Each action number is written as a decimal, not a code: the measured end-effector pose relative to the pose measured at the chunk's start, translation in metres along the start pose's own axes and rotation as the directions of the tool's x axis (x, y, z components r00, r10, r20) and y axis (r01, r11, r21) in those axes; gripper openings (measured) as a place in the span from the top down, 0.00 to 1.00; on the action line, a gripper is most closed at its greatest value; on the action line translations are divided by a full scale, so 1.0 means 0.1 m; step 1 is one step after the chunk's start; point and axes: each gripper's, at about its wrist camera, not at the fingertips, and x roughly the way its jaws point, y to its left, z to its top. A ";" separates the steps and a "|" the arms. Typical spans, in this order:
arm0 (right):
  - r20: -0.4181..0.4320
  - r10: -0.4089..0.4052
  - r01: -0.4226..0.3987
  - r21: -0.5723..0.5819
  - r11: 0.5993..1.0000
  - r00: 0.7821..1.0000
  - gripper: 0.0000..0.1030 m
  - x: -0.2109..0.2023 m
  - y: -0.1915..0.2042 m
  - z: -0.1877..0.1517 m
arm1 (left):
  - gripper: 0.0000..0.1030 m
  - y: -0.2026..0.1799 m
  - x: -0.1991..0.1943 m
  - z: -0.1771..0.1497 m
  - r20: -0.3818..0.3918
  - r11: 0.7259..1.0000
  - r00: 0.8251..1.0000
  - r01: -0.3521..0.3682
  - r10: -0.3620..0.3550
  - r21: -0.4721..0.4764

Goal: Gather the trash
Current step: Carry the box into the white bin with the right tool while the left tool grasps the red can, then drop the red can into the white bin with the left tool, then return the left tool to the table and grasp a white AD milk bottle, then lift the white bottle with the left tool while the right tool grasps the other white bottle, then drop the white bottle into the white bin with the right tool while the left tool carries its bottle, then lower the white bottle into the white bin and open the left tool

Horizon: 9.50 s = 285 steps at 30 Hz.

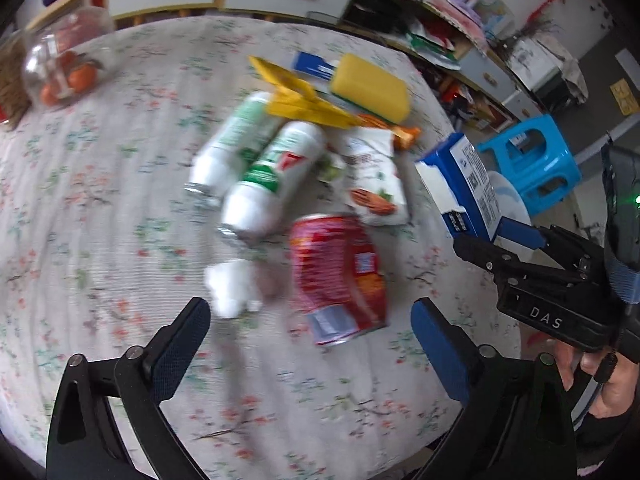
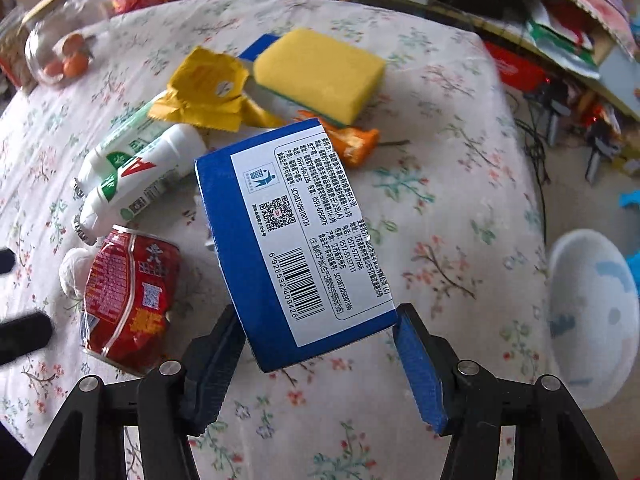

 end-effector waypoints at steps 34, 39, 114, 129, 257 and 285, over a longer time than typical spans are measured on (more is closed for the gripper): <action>0.038 -0.011 0.001 0.248 0.969 0.999 0.36 -0.43 -1.12 -0.37 | 0.37 -0.52 0.35 0.17 0.010 0.998 1.000 0.020 -0.021 0.057; 0.036 -0.051 0.034 0.375 0.927 0.998 0.36 -0.49 -1.69 -0.52 | 0.37 -0.71 0.33 0.22 0.012 0.996 0.999 0.051 -0.052 0.075; 0.074 -0.072 0.023 0.519 0.854 0.995 0.19 -0.76 -2.19 -0.95 | 0.00 -1.15 0.04 0.39 0.207 0.928 0.974 -0.157 0.090 0.339; 0.048 -0.026 0.004 0.398 0.917 0.999 0.19 -0.45 -1.40 -0.44 | 0.01 0.14 0.10 0.79 0.112 0.960 0.962 -0.259 0.247 0.103; 0.043 -0.010 -0.020 0.645 0.764 0.999 0.60 -0.25 -2.50 -0.62 | 0.61 -0.86 0.11 0.60 0.109 0.986 0.993 0.035 -0.054 0.164; 0.065 -0.100 0.027 0.691 0.722 0.993 0.40 -0.82 -3.14 -1.54 | 0.61 -2.30 0.83 0.46 0.006 0.927 0.990 0.131 -0.143 0.353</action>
